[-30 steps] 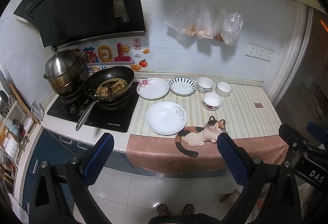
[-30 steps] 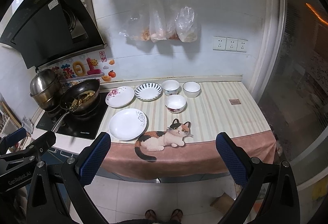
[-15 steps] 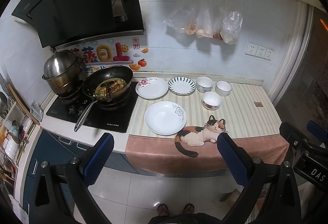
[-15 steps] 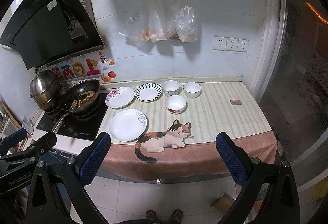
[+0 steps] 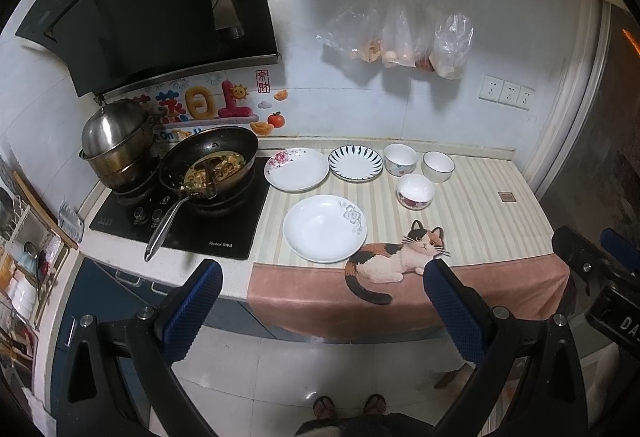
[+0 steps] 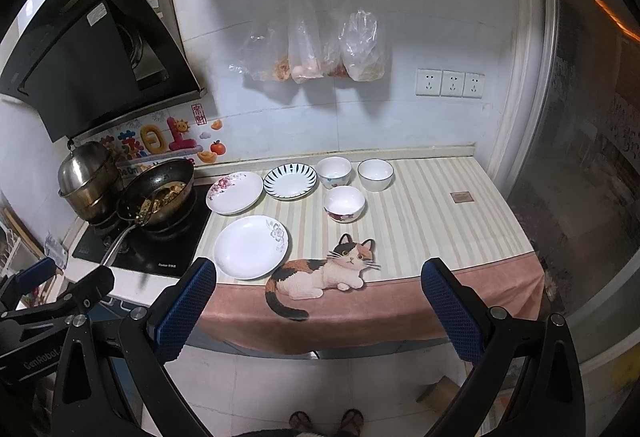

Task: Organize plates and bowls
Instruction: 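Grasp the rim of the grey-flower white plate with both tools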

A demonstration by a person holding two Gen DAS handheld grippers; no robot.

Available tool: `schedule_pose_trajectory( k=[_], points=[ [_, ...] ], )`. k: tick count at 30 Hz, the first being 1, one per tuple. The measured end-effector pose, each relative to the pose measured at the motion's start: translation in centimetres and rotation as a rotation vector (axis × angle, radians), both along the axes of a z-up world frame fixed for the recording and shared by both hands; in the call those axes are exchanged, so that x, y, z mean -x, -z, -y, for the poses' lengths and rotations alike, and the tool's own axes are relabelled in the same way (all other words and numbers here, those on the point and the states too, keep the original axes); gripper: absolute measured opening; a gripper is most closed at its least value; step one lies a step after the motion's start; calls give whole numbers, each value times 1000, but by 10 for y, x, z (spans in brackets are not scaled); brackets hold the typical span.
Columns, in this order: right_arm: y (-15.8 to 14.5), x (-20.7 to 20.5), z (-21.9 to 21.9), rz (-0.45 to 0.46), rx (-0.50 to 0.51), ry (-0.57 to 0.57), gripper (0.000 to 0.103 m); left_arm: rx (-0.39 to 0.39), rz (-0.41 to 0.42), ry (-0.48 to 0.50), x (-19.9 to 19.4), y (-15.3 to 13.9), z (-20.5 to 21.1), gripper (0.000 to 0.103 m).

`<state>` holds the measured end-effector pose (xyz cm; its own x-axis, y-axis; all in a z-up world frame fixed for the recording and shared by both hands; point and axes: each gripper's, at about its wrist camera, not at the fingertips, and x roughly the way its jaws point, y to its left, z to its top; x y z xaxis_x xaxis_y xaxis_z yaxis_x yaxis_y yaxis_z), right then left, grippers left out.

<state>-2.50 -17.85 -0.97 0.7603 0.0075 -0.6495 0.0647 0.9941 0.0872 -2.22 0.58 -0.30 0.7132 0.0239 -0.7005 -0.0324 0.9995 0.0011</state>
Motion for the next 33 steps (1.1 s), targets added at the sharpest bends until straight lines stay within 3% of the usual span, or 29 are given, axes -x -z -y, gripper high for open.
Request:
schedule_pose_trajectory(
  k=[3, 7, 16, 20, 23, 31, 33],
  points=[
    [13, -11, -2, 20, -51, -42, 103, -25, 28, -9, -12, 13, -11, 103],
    [48, -39, -8, -67, -66, -62, 103, -56, -5, -25, -49, 48, -32, 103],
    [165, -148, -25, -262, -142, -116, 103, 39, -281, -69, -163, 158, -81, 103],
    [227, -216, -22, -329, -172, -143, 103, 40, -394, -66, -216, 212, -82, 103],
    [277, -271, -21, -393, -208, -185, 102, 44, -460, -79, -251, 251, -84, 95],
    [389, -392, -47, -572, -230, -322, 74, 122, -578, -56, -326, 326, -94, 81],
    [406, -412, -59, -604, -226, -360, 68, 140, -615, -43, -341, 341, -96, 71]
  ],
)
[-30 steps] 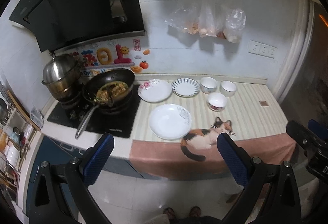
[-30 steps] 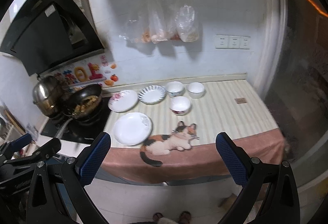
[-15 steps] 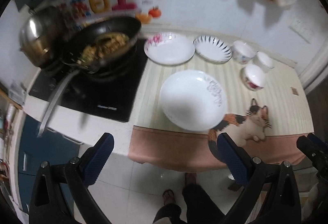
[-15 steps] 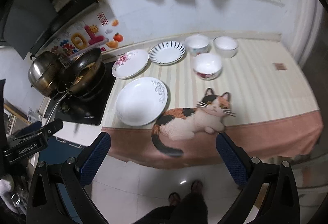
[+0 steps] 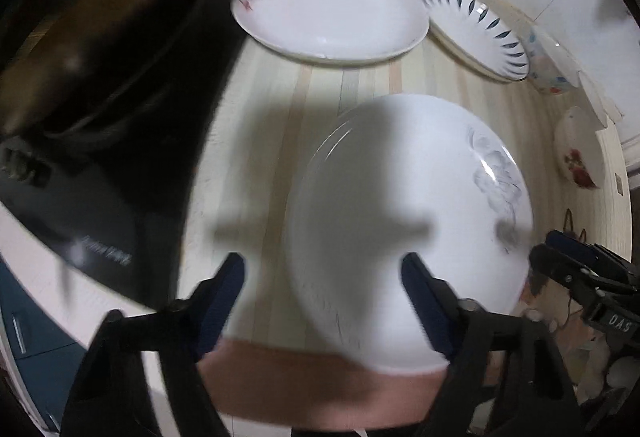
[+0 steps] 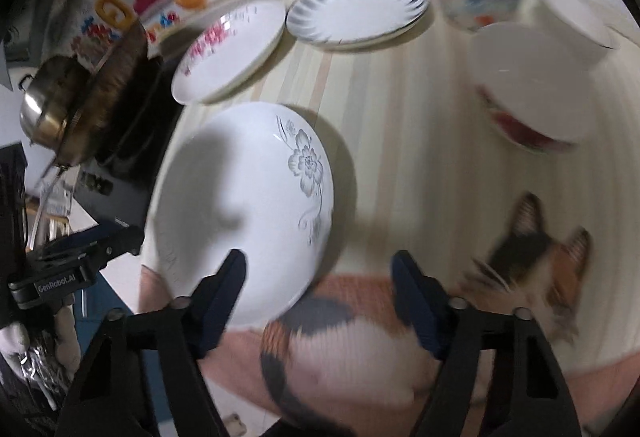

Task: Organize plates and bowls
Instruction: 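Grasp the rim of the grey-flower white plate with both tools, then lift the grey-flower plate with both tools toward the pink-flower plate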

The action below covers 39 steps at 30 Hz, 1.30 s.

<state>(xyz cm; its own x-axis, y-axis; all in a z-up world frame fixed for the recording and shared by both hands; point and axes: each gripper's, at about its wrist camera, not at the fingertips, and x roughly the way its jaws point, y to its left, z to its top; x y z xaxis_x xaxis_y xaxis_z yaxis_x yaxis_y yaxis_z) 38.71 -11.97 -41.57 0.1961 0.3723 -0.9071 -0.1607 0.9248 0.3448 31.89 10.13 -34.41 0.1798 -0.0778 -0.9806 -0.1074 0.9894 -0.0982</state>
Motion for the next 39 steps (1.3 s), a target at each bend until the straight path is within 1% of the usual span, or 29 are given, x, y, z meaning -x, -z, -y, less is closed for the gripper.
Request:
schedule_pose_trajectory(
  k=[3, 4, 5, 6, 7, 10, 13, 17, 21, 22, 24, 29, 35, 39],
  points=[
    [15, -18, -15, -22, 9, -47, 60, 15, -37, 4, -13, 16, -2, 68],
    [22, -25, -21, -37, 8, -64, 57, 29, -41, 8, -16, 18, -3, 61],
    [27, -29, -23, -50, 7, -71, 50, 40, -45, 11, -18, 21, -3, 54],
    [32, -33, -26, -66, 3, -79, 41, 49, -49, 16, -19, 22, -2, 51],
    [35, -35, -29, -78, 6, -82, 36, 43, -49, 16, -20, 23, -2, 51],
    [39, -38, -30, -75, 12, -84, 31, 50, -49, 6, -18, 20, -3, 51],
    [38, -38, -28, -77, 4, -83, 29, 68, -54, -6, -16, 18, -4, 51],
    [37, -36, -19, -87, -4, -76, 29, 53, -51, 12, -10, 11, 6, 51],
    [30, -35, -12, -80, -7, -74, 29, 61, -41, 20, -4, -1, 17, 51],
    [27, -34, -9, -79, -6, -73, 29, 59, -38, 23, -16, 1, 26, 51],
    [21, -33, -3, -73, -11, -68, 29, 57, -30, 33, -19, 0, 34, 51],
    [4, -22, 22, -63, -10, -45, 29, 55, -17, 67, -13, -7, 53, 51],
    [-14, -6, 59, -55, -5, -14, 29, 69, -24, 111, -6, -9, 82, 51],
    [-20, 7, 80, -50, 11, 3, 29, 64, -22, 150, -2, -8, 105, 51]
  ],
)
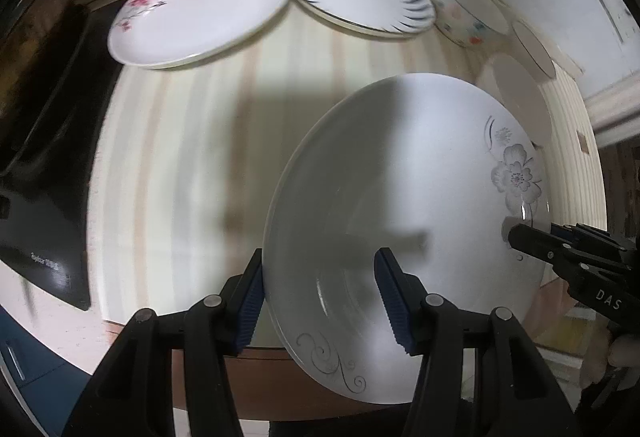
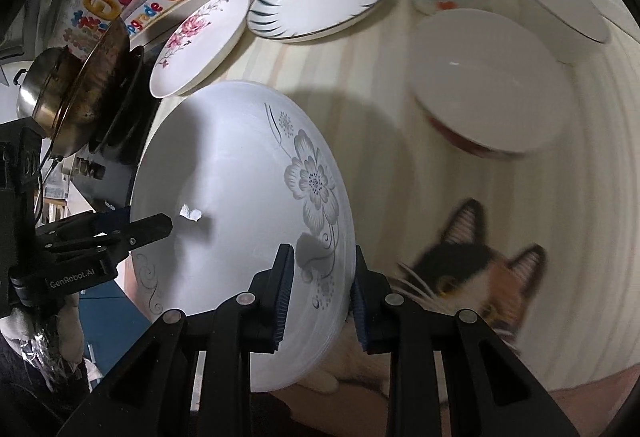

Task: Organize plates and bowls
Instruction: 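Lift the grey-flower plate with both tools toward the pink-flower plate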

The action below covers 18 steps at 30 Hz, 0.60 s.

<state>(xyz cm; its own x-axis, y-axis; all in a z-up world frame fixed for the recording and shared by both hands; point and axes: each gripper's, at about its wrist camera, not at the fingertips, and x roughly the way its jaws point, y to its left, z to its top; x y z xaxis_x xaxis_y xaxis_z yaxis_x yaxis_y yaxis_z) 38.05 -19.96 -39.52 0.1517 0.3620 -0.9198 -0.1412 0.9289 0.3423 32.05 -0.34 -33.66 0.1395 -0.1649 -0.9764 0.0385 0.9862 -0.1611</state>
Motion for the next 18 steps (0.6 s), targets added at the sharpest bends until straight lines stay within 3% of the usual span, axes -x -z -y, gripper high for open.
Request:
schedule_pose_trajectory(
  k=[11, 18],
  points=[
    [28, 33, 58, -80, 11, 94, 29, 7, -51, 88, 2, 25, 45, 51],
    [37, 38, 77, -86, 14, 126, 29, -11, -63, 104, -4, 34, 62, 51]
  ],
)
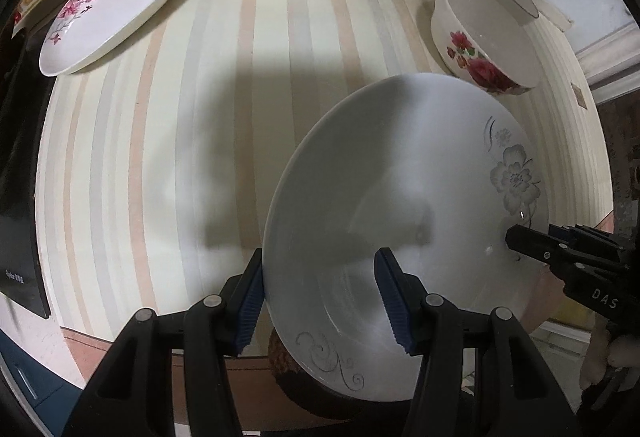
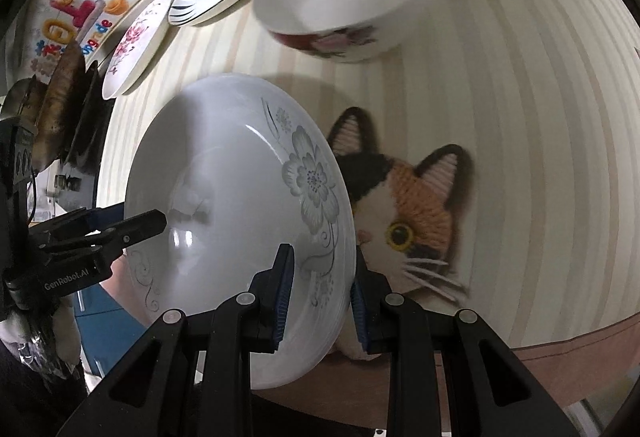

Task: Organize plates and bowls
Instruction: 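Lift the grey-flower plate with both tools toward the pink-flower plate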

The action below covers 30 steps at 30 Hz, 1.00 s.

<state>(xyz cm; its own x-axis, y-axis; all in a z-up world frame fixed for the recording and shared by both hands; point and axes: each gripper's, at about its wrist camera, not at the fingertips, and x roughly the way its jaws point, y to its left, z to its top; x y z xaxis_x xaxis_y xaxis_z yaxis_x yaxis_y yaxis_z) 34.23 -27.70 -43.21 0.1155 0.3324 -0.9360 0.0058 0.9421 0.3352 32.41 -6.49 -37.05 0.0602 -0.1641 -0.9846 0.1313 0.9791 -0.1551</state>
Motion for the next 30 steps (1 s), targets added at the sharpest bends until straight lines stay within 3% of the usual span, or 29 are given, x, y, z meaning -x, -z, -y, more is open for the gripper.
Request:
schedule_pose_trajectory(
  k=[10, 13, 15, 18, 21, 22, 25, 27, 30],
  points=[
    [6, -5, 4, -8, -4, -3, 29, -17, -8, 0, -9, 9, 17, 51],
    [7, -9, 0, -43, -4, 0, 30, -13, 33, -17, -10, -11, 15, 51],
    [-7, -6, 7, -31, -6, 14, 30, -17, 88, -38, -10, -37, -1, 51],
    [-57, -6, 15, 48, -13, 33, 30, -57, 208, -126, -23, -74, -28, 51],
    [-105, -22, 2, 151, -39, 3, 38, -89, 267, -219, -41, -87, -63, 52],
    [-120, -33, -7, 184, -50, -23, 44, -87, 265, -252, -48, -85, -77, 52],
    [-145, -82, -53, 272, -94, -118, 46, -60, 234, -346, -69, -74, -120, 52],
    [-145, -135, -99, 320, -102, -204, 46, -41, 224, -400, -83, -64, -143, 51],
    [-127, -198, -153, 312, -128, -279, 46, -29, 212, -445, -94, -50, -173, 51]
  ],
)
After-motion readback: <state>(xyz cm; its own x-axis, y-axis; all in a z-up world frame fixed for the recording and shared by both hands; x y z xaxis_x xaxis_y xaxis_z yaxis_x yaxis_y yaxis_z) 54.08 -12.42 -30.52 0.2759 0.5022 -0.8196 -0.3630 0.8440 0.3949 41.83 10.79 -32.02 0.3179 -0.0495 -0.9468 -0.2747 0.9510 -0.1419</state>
